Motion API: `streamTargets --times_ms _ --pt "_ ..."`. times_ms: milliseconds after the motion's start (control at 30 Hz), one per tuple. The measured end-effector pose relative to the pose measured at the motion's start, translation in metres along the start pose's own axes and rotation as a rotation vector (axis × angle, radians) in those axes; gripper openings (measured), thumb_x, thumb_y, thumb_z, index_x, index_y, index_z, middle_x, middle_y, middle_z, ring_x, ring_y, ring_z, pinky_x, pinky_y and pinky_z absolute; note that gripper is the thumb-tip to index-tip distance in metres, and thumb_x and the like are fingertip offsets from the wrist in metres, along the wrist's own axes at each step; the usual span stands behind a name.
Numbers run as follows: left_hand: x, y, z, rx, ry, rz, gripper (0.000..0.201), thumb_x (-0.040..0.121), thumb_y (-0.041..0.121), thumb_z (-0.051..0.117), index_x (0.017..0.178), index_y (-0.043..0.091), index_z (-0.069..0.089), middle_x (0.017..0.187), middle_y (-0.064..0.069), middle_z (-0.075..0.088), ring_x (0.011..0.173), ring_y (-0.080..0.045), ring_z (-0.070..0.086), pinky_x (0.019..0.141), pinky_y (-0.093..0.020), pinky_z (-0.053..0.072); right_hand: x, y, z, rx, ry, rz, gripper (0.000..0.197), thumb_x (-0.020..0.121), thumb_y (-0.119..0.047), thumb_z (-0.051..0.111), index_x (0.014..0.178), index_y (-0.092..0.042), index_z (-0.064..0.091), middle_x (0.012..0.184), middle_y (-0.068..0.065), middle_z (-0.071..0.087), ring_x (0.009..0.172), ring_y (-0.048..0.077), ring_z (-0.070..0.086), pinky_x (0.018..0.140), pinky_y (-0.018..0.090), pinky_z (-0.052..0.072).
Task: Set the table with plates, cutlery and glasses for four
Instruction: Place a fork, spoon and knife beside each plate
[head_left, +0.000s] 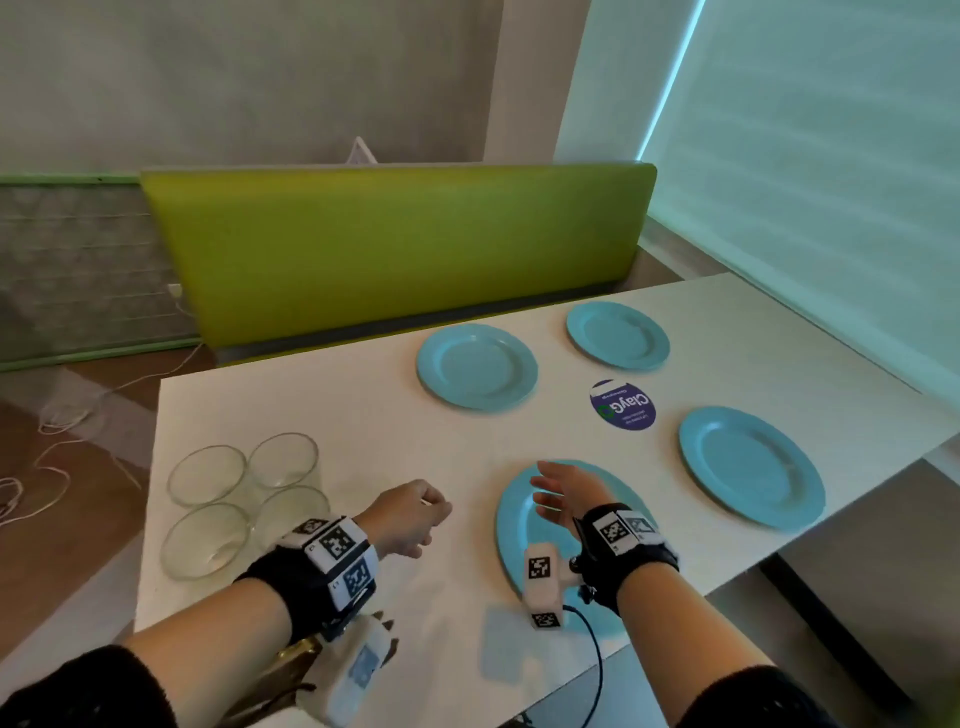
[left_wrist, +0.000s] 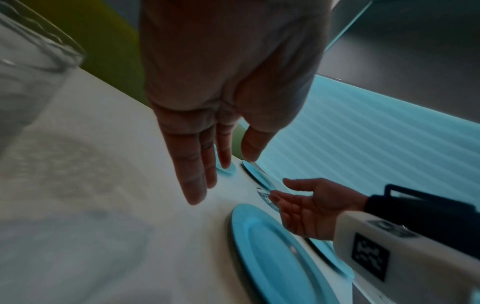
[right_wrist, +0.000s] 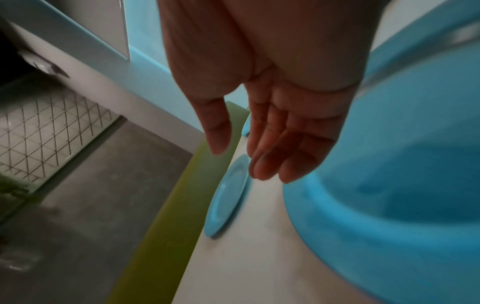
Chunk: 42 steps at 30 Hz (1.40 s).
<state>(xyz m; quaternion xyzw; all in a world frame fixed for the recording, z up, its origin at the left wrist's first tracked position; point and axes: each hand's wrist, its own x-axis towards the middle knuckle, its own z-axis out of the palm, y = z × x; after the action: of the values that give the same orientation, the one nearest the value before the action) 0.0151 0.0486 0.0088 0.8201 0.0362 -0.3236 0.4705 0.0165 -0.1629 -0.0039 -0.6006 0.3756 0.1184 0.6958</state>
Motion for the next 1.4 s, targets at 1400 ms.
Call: streamTargets --times_ms 1400 --pt "-0.054 -0.141 -0.063 0.938 0.039 -0.062 0.040 0.097 0.030 0.041 0.126 0.004 0.053 0.130 -0.014 0.054 0.119 -0.027 0.054 0.099 -0.030 0.041 -0.043 0.070 0.070 -0.272 -0.041 0.063 0.015 0.094 -0.011 0.053 0.079 -0.010 0.052 0.079 0.006 0.059 0.063 0.017 0.052 0.057 0.028 0.045"
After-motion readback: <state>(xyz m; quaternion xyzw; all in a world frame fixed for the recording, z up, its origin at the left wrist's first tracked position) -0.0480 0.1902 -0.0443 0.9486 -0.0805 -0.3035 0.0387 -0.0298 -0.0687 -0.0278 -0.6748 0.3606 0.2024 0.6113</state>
